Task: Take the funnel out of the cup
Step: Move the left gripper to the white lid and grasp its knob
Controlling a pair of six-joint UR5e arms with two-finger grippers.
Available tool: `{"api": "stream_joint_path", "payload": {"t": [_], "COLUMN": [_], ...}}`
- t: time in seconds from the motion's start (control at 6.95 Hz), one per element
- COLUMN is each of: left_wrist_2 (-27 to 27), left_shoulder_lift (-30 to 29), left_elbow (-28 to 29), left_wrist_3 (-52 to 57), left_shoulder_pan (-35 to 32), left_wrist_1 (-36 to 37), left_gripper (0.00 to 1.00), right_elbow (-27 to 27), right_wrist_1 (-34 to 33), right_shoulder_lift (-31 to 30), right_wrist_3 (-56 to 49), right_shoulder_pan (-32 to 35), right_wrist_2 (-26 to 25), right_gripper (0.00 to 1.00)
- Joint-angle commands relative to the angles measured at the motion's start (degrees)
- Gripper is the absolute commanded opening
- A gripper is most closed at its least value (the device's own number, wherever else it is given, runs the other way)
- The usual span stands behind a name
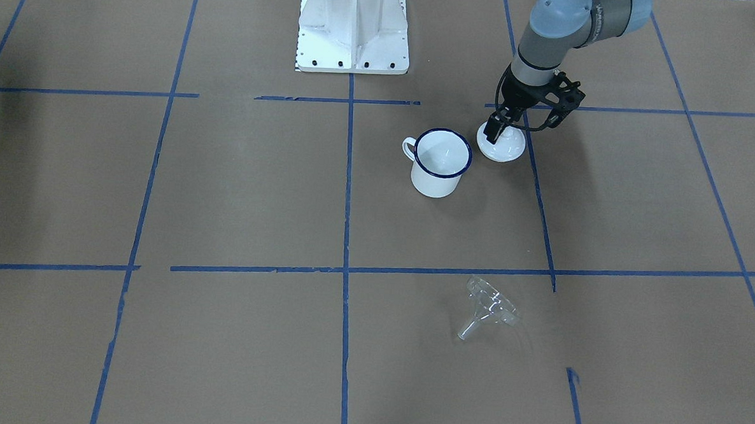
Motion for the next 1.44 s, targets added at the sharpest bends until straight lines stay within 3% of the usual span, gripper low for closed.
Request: {"api": "stream_joint_path", "payload": {"t": [0.0,0.14,0.29,0.43,0.58,0.86,1.01,1.29], "left_wrist_2": [0.0,0.0,-0.1,-0.3,-0.4,-0.4,-0.5,-0.6], "left_shoulder_lift": [0.4,0.9,1.2,1.3,3.5,4.2,0.1,-18.2], "left_elbow": [0.1,0.1,-0.1,-1.1,-6.2,-15.7,-16.5,-9.7], "left_wrist_3": [-0.3,-0.3,-0.4,-0.3,-0.2,1.0,1.8,2.3], "left_shoulder_pan": [0.6,0.6,0.6,0.1,-1.1,-6.2,-7.6,-7.3], "left_wrist_1": [0.0,0.0,0.0,0.3,1.6,11.0,13.9,28.7], "left_gripper": [0.59,0.2,0.0,0.0,0.0,0.0,0.0,0.0], "right_elbow": [0.0,0.0,0.0,0.0,0.0,0.0,0.0,0.0], "right_wrist_1": [0.0,0.0,0.0,0.0,0.0,0.0,0.0,0.0], "right_shoulder_lift": [0.0,0.0,0.0,0.0,0.0,0.0,0.0,0.0], "right_wrist_3": [0.0,0.0,0.0,0.0,-0.1,-0.1,-0.1,0.0], "right_shoulder_pan": [0.0,0.0,0.0,0.0,0.0,0.0,0.0,0.0], "right_wrist_2": [0.0,0.0,0.0,0.0,0.0,0.0,0.0,0.0], "right_gripper": [1.0,1.0,1.0,1.0,1.0,1.0,1.0,1.0]}}
